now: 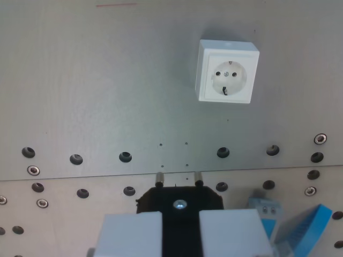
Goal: Move above the white socket
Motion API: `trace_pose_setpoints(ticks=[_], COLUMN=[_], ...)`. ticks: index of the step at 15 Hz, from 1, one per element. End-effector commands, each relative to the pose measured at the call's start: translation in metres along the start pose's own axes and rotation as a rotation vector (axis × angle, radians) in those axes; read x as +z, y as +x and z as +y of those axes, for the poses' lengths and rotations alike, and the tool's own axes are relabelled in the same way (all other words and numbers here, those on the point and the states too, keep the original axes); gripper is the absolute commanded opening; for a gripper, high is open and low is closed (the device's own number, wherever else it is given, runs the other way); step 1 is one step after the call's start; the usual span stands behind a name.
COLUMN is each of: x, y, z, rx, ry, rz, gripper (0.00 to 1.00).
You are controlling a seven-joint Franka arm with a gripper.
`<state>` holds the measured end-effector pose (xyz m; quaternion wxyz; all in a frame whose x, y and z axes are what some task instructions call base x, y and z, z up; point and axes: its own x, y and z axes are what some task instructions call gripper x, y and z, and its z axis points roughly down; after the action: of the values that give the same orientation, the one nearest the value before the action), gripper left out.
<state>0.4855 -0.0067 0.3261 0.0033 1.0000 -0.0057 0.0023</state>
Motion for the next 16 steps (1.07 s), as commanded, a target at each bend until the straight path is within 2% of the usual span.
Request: trace_pose_setpoints(ticks=[1, 10, 16], x=[0.000, 0.003, 0.014], y=[0.000, -0.001, -0.002], z=[0.000, 0.001, 0.004], rx=[0.001, 0.003, 0.009], ry=[0.000, -0.002, -0.004], rz=[0.000, 0.002, 0.031], gripper=[0.00, 0.00, 0.00])
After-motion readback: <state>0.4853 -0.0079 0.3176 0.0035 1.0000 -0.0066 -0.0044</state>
